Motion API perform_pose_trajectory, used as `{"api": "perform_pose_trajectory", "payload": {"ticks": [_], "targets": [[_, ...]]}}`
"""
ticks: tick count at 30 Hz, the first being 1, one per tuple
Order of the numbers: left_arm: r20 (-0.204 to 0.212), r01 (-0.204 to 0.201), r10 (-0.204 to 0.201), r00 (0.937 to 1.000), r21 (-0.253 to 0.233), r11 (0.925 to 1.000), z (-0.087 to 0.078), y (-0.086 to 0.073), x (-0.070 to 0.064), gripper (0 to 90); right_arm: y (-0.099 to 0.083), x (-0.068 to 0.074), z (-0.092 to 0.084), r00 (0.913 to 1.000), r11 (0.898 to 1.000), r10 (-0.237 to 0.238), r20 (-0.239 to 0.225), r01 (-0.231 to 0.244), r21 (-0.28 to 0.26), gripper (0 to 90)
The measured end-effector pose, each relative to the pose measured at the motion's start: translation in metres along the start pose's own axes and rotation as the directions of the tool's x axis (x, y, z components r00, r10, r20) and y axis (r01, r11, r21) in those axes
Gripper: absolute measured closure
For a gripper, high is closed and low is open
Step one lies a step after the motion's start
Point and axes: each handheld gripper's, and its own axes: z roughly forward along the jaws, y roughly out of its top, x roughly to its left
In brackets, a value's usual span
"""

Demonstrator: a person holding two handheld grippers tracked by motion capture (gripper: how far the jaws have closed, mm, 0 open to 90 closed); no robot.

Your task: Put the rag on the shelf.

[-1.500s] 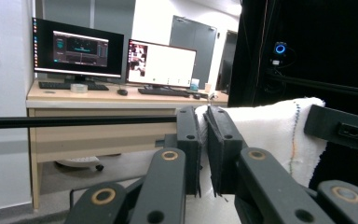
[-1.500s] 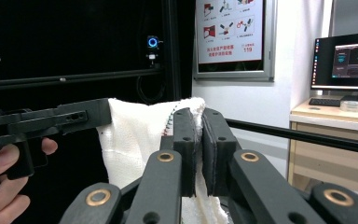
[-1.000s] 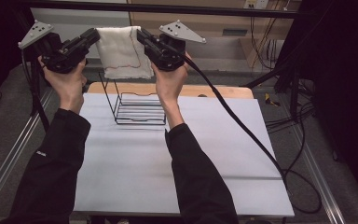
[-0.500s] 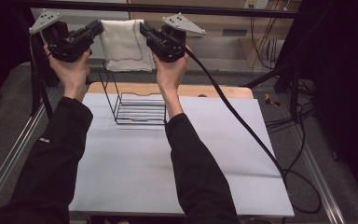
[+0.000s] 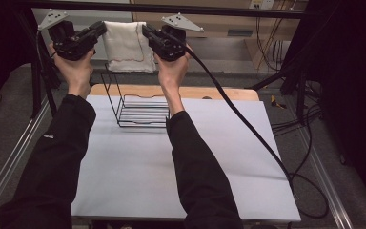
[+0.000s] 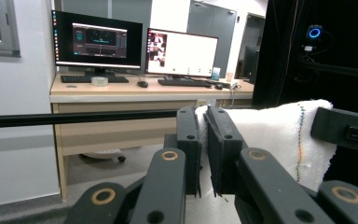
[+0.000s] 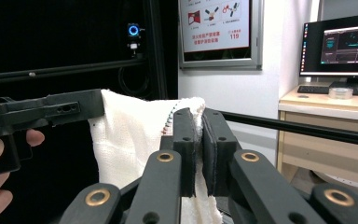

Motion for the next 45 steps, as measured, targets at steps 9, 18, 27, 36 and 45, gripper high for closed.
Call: {"api": "perform_pose_trajectory", "payload": {"ticks": [9, 18, 27, 36, 45], "targets": [[0.006, 0.01, -0.01, 0.9999, 0.03, 0.9995, 0.004, -0.014, 0.007, 83.5, -0.01, -0.003, 0.007, 0.9998, 0.999, -0.018, 0.012, 0.018, 0.047, 84.9], [0.014, 0.009, -0.01, 0.9999, 0.065, 0.9978, 0.008, -0.029, 0.008, 83.5, -0.023, -0.005, 0.006, 0.9994, 0.996, -0.024, 0.026, 0.022, 0.087, 84.9], [0.028, -0.001, -0.002, 0.9996, 0.082, 0.9966, 0.001, -0.041, 0.002, 83.5, -0.032, -0.005, -0.004, 0.9995, 0.994, -0.022, 0.021, 0.019, 0.105, 84.9], [0.032, -0.02, 0.017, 0.9993, 0.107, 0.994, -0.013, -0.051, 0.002, 83.4, -0.044, 0.005, -0.01, 0.9995, 0.99, -0.032, 0.004, 0.031, 0.134, 84.7], [0.065, -0.019, 0.012, 0.9978, 0.097, 0.9951, -0.024, -0.056, -0.002, 83.2, -0.049, 0.009, -0.022, 0.9988, 0.989, -0.047, -0.014, 0.049, 0.136, 84.6]]}}
